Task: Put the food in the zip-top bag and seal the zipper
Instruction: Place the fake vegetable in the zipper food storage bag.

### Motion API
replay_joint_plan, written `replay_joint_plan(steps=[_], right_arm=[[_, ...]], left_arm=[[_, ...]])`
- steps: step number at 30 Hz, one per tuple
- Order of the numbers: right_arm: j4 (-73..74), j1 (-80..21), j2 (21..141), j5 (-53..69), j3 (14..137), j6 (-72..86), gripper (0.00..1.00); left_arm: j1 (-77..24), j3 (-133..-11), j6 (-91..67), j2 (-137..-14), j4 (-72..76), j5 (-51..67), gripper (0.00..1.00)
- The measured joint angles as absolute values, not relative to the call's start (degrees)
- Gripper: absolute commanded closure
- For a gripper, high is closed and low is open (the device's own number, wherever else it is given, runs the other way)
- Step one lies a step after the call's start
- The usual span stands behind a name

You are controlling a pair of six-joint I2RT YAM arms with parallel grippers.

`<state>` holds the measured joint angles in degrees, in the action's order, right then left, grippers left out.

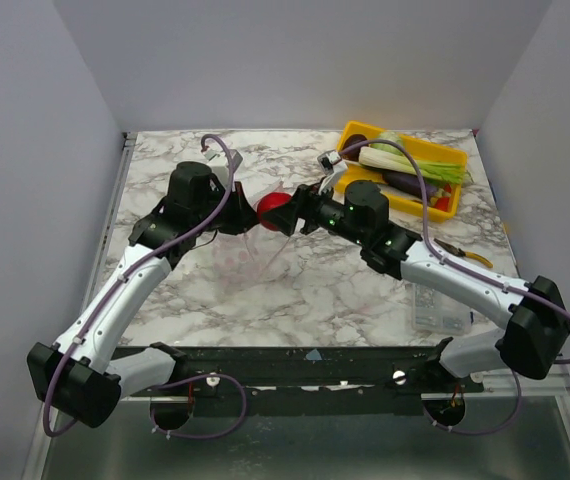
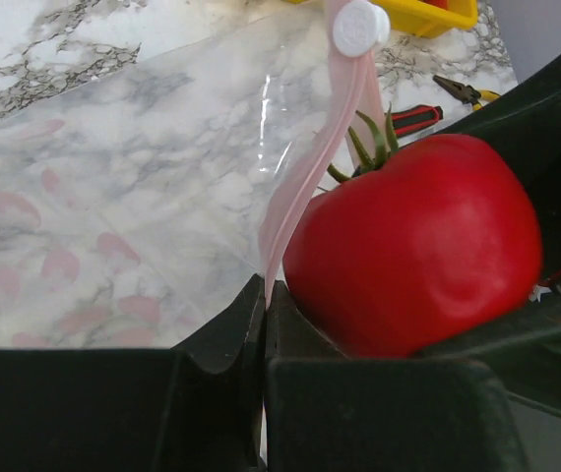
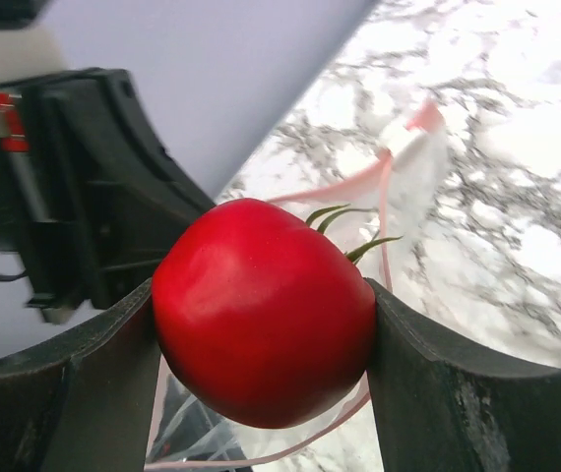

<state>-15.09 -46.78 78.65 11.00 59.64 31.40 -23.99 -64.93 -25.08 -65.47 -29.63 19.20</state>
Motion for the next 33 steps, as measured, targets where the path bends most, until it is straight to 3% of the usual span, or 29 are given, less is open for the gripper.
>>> replay_joint_plan(steps=[6, 9, 13, 19, 26, 33], right_arm=[[-9.4, -48.3, 80.0, 2.1, 61.5, 31.5, 0.81], [-8.3, -48.7, 80.0, 0.2, 61.8, 31.6, 0.64], [-7.2, -49.2, 80.2, -0.3, 61.8, 32.2, 0.35], [-6.7, -49.6, 80.7, -0.1, 61.8, 33.0, 0.02], [-6.2, -49.7, 80.7, 0.6, 63.3, 33.1, 0.01], [-5.4, -49.7, 80.3, -0.6, 64.4, 33.0, 0.09]], left_arm=[[-23.7, -64.9, -25.2, -64.9, -29.0, 19.2, 1.00], [-23.6, -64.2, -25.3, -63.7, -27.5, 19.2, 1.00], [-23.6, -63.3, -25.4, -61.4, -25.8, 19.2, 1.00], [-23.6, -63.2, -25.4, -60.9, -24.3, 19.2, 1.00], [-23.6, -63.2, -25.3, -60.9, -24.0, 19.2, 1.00], [-23.4, -62.9, -25.4, -61.0, -23.6, 19.2, 1.00]])
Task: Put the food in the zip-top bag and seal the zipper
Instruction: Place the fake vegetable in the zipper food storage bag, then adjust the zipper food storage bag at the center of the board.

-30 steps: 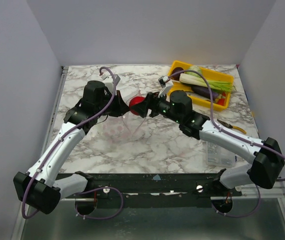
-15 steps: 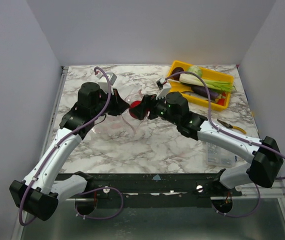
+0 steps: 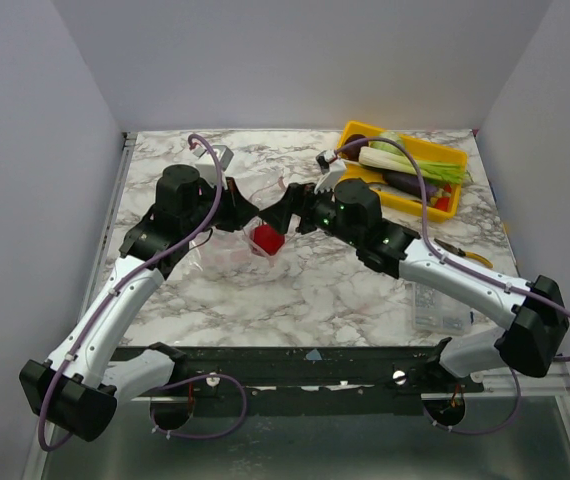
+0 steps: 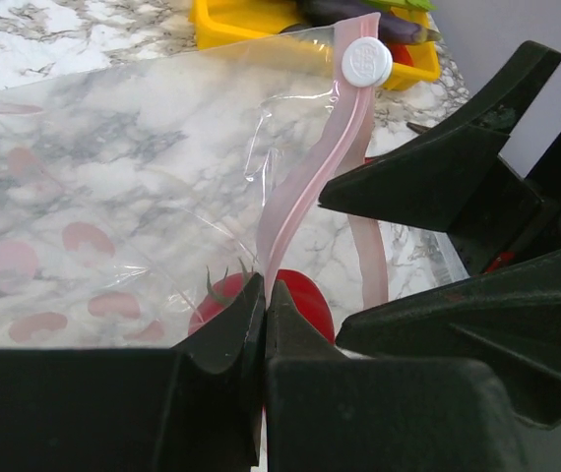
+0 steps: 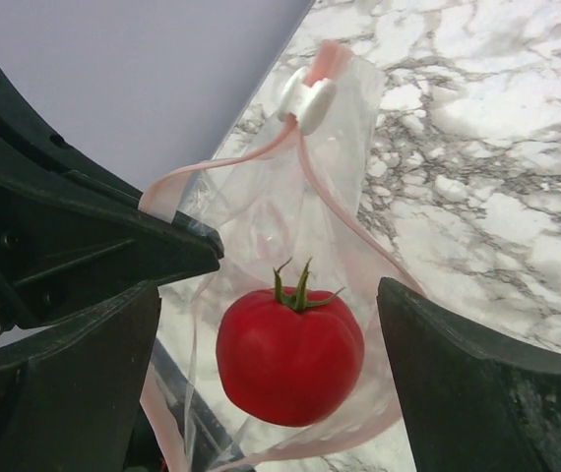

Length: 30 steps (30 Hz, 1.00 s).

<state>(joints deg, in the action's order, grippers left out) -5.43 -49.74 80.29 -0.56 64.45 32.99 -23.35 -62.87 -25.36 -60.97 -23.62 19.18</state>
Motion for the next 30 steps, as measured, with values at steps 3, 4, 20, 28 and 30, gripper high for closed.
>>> replay_joint_plan(steps=[3, 4, 20, 28, 30], right_arm=[[-3.6, -49.8, 78.9, -2.7, 64.4, 33.0, 0.17], [-2.8, -49.8, 78.2, -3.8, 64.4, 33.0, 0.19], [5.4, -49.8, 80.7, -6.9, 66.1, 33.7, 0.75], [9.1, -49.8, 84.6, -5.6, 77.8, 33.6, 0.90], [8.6, -49.8, 84.3, -5.7, 77.8, 33.6, 0.92]], left_arm=[[-23.2, -62.8, -25.4, -61.0, -23.6, 19.2, 1.00], [-23.1, -62.8, -25.4, -61.0, -23.4, 19.2, 1.00], [-22.2, -62.2, -26.2, -61.0, -22.9, 20.4, 1.00], [-22.2, -67.4, -30.8, -59.1, -28.0, 20.5, 1.00], [-22.2, -66.8, -31.6, -58.1, -26.8, 20.5, 1.00]])
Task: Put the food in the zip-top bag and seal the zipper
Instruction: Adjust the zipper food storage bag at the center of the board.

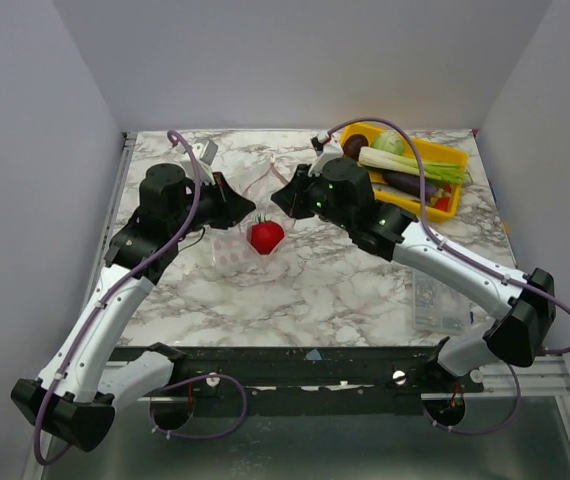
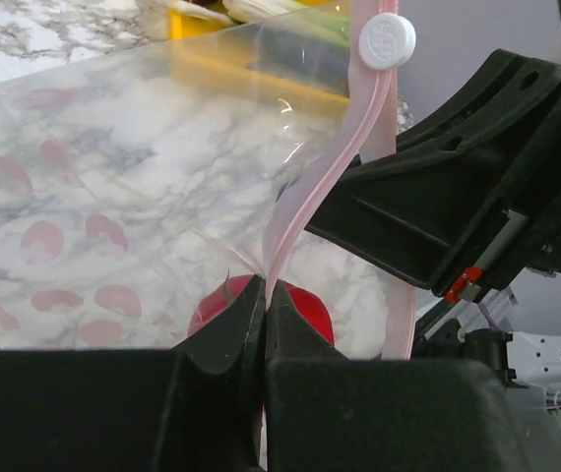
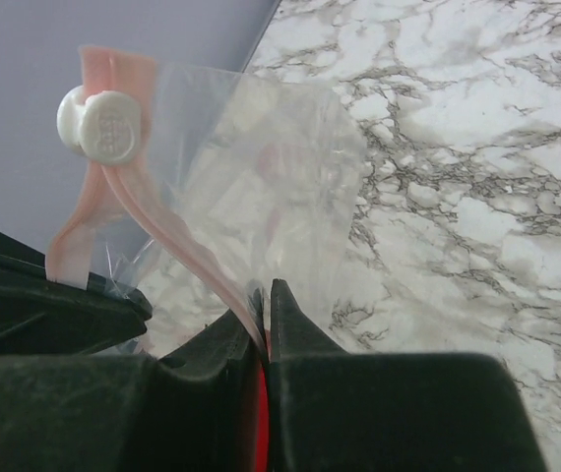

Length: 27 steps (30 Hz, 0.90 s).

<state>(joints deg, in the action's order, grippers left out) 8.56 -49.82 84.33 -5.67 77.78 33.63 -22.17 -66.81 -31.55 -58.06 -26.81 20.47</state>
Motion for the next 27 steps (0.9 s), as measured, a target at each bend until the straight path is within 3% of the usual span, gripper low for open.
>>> replay_joint_plan(steps=[7, 14, 19, 24, 27], right_arm=[[11.9, -49.8, 89.5, -8.1, 79.5, 33.0, 0.96], [15.4, -50.2, 88.9, -7.7, 83.5, 33.2, 0.98], [7.3, -50.3, 82.6, -6.6, 75.0, 36.5, 1.00], [7.8, -50.7, 85.3, -6.7, 72.5, 37.8, 1.00], [9.3, -51.9, 85.5, -7.0, 73.1, 37.7, 1.00]], left_arm=[[-23.3, -68.6, -31.7, -66.2, -32.0, 13.1, 1.00], [-27.4, -73.1, -31.3, -57.9, -36.1, 10.3, 1.00], [-27.1, -69.3, -29.8, -54.9, -33.3, 8.4, 1.00], [-25.9, -68.0, -29.0, -61.3, -38.8, 8.0, 1.00], [-25.9, -66.3, -29.6, -56.1, -39.6, 8.6, 1.00]])
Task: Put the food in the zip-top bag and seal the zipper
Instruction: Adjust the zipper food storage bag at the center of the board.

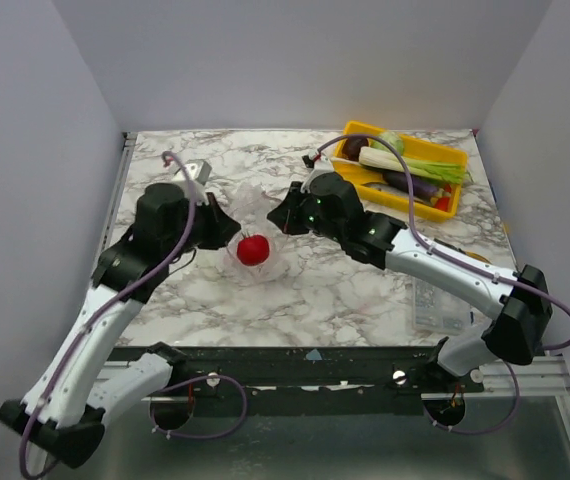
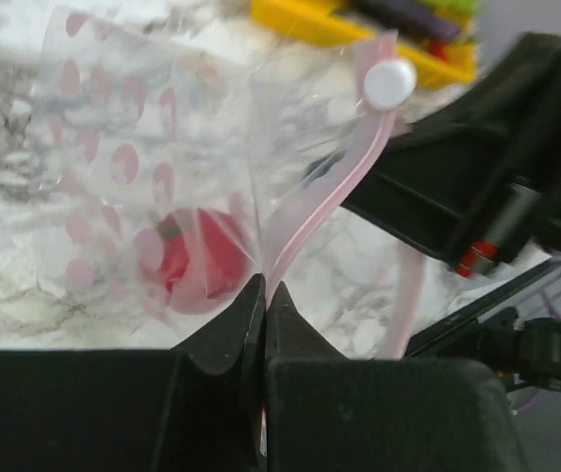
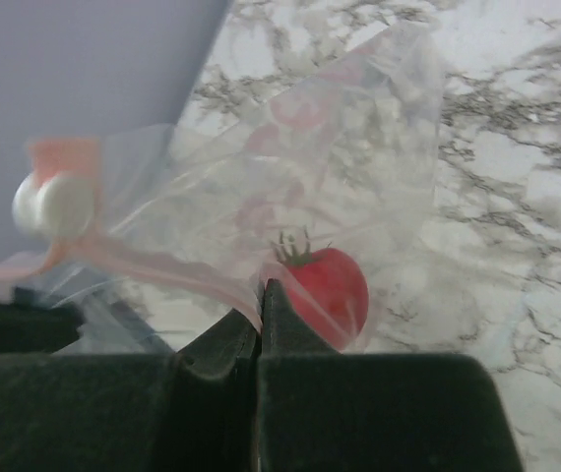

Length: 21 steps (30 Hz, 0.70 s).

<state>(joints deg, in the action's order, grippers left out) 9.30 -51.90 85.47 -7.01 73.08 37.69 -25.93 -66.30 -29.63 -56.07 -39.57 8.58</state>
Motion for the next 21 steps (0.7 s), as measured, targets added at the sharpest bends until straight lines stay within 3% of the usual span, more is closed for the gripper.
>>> replay_joint_plan(steps=[6, 13, 21], right_arm=[[5.2, -55.1, 82.8, -5.5, 74.7, 38.2, 1.00], [5.7, -54.2, 82.7, -7.0, 74.8, 37.5, 0.99], [7.2, -54.0, 83.0, -7.2, 75.0, 34.0, 0.90]], left_arm=[[-26.1, -64.2, -28.8, -39.0, -32.8, 9.0, 1.00], [-26.1, -64.2, -27.6, -52.0, -34.5, 6.0, 1.00], [-26.0, -62.2, -28.2, -47.1, -35.5, 3.3, 1.00]])
